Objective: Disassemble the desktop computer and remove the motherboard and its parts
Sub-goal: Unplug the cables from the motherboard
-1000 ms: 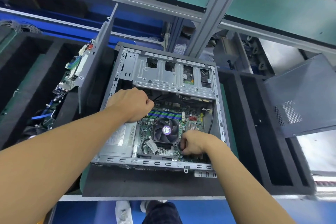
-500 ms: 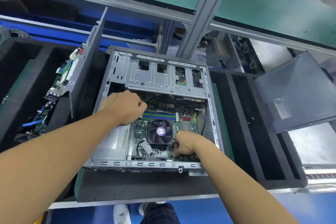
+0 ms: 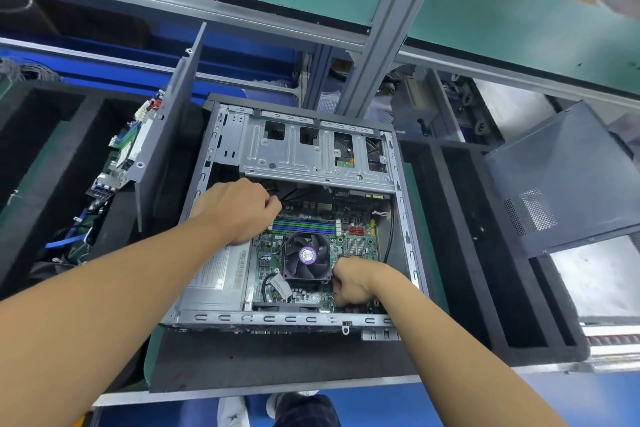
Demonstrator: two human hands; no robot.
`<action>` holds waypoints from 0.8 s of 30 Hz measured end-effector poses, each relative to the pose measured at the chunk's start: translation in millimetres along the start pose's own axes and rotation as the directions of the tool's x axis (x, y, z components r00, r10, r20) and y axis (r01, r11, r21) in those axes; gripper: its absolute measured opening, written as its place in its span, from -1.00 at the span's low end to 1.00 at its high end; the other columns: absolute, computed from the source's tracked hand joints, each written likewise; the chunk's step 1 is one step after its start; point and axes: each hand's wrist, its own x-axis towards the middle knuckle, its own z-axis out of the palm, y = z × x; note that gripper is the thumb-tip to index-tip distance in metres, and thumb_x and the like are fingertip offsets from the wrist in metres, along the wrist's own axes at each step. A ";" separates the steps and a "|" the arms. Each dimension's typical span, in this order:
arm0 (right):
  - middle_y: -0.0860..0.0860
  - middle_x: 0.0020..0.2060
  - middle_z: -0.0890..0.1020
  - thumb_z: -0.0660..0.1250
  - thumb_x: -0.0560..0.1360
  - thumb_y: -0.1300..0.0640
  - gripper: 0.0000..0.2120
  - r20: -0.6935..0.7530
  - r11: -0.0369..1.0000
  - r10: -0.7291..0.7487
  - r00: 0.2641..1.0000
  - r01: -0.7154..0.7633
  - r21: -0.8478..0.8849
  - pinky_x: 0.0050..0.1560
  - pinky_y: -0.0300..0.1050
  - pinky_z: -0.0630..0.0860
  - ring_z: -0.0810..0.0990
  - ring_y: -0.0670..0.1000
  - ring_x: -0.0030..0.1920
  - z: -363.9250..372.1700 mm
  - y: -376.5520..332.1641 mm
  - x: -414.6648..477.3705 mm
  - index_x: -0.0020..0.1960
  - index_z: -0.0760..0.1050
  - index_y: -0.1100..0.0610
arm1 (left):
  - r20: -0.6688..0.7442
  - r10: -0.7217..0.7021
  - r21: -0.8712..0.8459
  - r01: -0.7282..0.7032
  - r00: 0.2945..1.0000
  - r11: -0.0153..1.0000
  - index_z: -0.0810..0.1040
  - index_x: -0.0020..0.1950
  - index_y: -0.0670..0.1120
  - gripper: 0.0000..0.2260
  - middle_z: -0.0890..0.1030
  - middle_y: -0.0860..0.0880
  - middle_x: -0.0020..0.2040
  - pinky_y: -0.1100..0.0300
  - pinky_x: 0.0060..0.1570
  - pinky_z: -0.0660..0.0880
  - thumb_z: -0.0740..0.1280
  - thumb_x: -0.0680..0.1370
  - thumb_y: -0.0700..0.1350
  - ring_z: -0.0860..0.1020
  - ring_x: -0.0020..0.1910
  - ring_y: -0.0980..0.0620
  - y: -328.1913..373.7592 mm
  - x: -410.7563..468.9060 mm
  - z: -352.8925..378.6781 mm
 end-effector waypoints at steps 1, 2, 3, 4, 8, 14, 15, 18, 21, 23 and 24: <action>0.19 -0.15 0.67 0.39 0.50 0.15 -0.88 -0.002 1.000 0.003 1.000 -0.003 0.008 -0.02 0.06 0.60 0.56 0.10 -0.21 0.0 0.1 0.2 -0.13 0.53 0.20 | 0.000 0.001 0.002 -0.001 1.000 1.000 0.43 -0.46 -0.08 -0.48 0.49 0.01 -0.50 0.25 -0.47 0.30 0.00 0.60 0.13 0.48 -0.50 0.02 0.3 0.0 0.2; 0.20 -0.13 0.68 0.40 0.50 0.15 -0.87 -0.009 1.000 0.007 1.000 -0.007 0.016 -0.02 0.06 0.60 0.56 0.10 -0.22 0.2 0.2 0.2 -0.13 0.54 0.21 | 0.000 0.001 0.001 -0.001 1.000 1.000 0.43 -0.46 -0.07 -0.48 0.48 0.02 -0.51 0.25 -0.47 0.29 0.01 0.60 0.13 0.48 -0.51 0.02 0.6 0.0 0.3; 0.20 -0.12 0.69 0.40 0.50 0.14 -0.85 -0.021 1.000 0.015 1.000 -0.014 0.021 -0.01 0.05 0.60 0.58 0.10 -0.22 -0.1 0.3 0.1 -0.13 0.56 0.23 | -0.001 -0.001 -0.003 0.001 1.000 1.000 0.42 -0.47 -0.07 -0.48 0.47 0.02 -0.51 0.25 -0.47 0.29 0.01 0.60 0.13 0.48 -0.51 0.02 1.1 0.0 0.3; 0.19 -0.12 0.70 0.40 0.50 0.13 -0.83 -0.035 0.999 0.022 0.999 -0.021 0.025 -0.01 0.03 0.61 0.60 0.11 -0.20 -0.3 0.4 0.0 -0.11 0.58 0.26 | -0.001 -0.004 -0.006 0.004 1.000 1.000 0.41 -0.47 -0.07 -0.48 0.46 0.02 -0.52 0.25 -0.47 0.29 0.01 0.60 0.13 0.48 -0.51 0.02 1.6 0.3 0.2; 0.17 -0.15 0.69 0.37 0.50 0.16 -0.84 -0.047 0.999 0.029 0.998 -0.028 0.033 0.01 0.03 0.62 0.65 0.15 -0.13 1.1 0.5 -1.7 -0.12 0.60 0.27 | 0.006 -0.003 0.007 0.003 1.000 1.000 0.43 -0.46 -0.07 -0.48 0.50 0.00 -0.47 0.23 -0.46 0.32 0.00 0.60 0.13 0.49 -0.48 0.02 1.3 0.4 -1.0; 0.19 -0.13 0.69 0.39 0.49 0.18 -0.86 -0.022 0.996 0.049 0.999 -0.047 0.075 0.02 0.09 0.64 0.68 0.20 -0.09 -0.6 -0.3 -3.7 -0.10 0.58 0.28 | 0.020 -0.004 0.005 0.004 1.000 1.000 0.45 -0.43 -0.08 -0.46 0.52 -0.01 -0.45 0.20 -0.42 0.37 -0.03 0.61 0.14 0.50 -0.46 0.00 2.6 0.8 -1.9; 0.17 -0.15 0.67 0.39 0.49 0.16 -0.86 -0.048 0.997 0.051 0.998 -0.048 0.054 0.02 0.05 0.64 0.67 0.18 -0.09 -0.9 -0.9 -4.0 -0.11 0.58 0.26 | 0.024 -0.004 0.008 0.004 1.000 1.000 0.45 -0.43 -0.08 -0.46 0.51 -0.01 -0.45 0.20 -0.42 0.38 -0.03 0.61 0.14 0.50 -0.46 0.00 2.9 0.9 -2.3; 0.11 -0.20 0.64 0.39 0.48 0.15 -0.88 -0.070 0.999 0.037 0.997 -0.037 0.009 -0.04 -0.03 0.61 0.61 0.11 -0.15 -0.2 -1.4 -4.0 -0.12 0.58 0.22 | 0.034 -0.003 0.013 0.002 0.999 1.000 0.45 -0.43 -0.08 -0.46 0.51 -0.02 -0.44 0.19 -0.40 0.41 -0.04 0.61 0.14 0.50 -0.45 0.00 1.9 0.0 -3.2; 0.07 -0.30 0.67 0.40 0.49 0.20 -0.90 0.024 0.996 0.045 0.999 -0.047 0.076 -0.04 0.01 0.65 0.66 0.07 -0.25 -1.3 -0.2 -4.1 -0.18 0.58 0.21 | 0.029 -0.003 0.007 0.003 1.000 1.000 0.44 -0.43 -0.07 -0.47 0.51 -0.01 -0.45 0.20 -0.43 0.36 -0.03 0.62 0.14 0.49 -0.46 0.00 2.7 -0.4 -3.7; 0.05 -0.35 0.66 0.40 0.50 0.22 -0.87 0.018 0.990 0.067 0.998 -0.069 0.121 -0.05 0.01 0.67 0.65 0.05 -0.32 -1.8 -1.6 -4.0 -0.22 0.57 0.20 | 0.028 -0.001 0.004 0.001 1.000 1.000 0.43 -0.44 -0.07 -0.47 0.50 -0.02 -0.45 0.20 -0.44 0.33 -0.02 0.62 0.13 0.49 -0.46 0.00 3.9 -0.1 -3.8; 0.05 -0.35 0.65 0.40 0.49 0.22 -0.88 -0.007 0.992 0.071 0.997 -0.069 0.110 -0.08 -0.03 0.66 0.63 0.03 -0.33 -1.7 -2.5 -4.3 -0.21 0.59 0.21 | 0.029 -0.001 0.003 0.001 1.000 1.000 0.43 -0.44 -0.07 -0.47 0.50 -0.01 -0.46 0.20 -0.44 0.32 -0.02 0.62 0.13 0.49 -0.46 0.00 3.9 -0.2 -4.0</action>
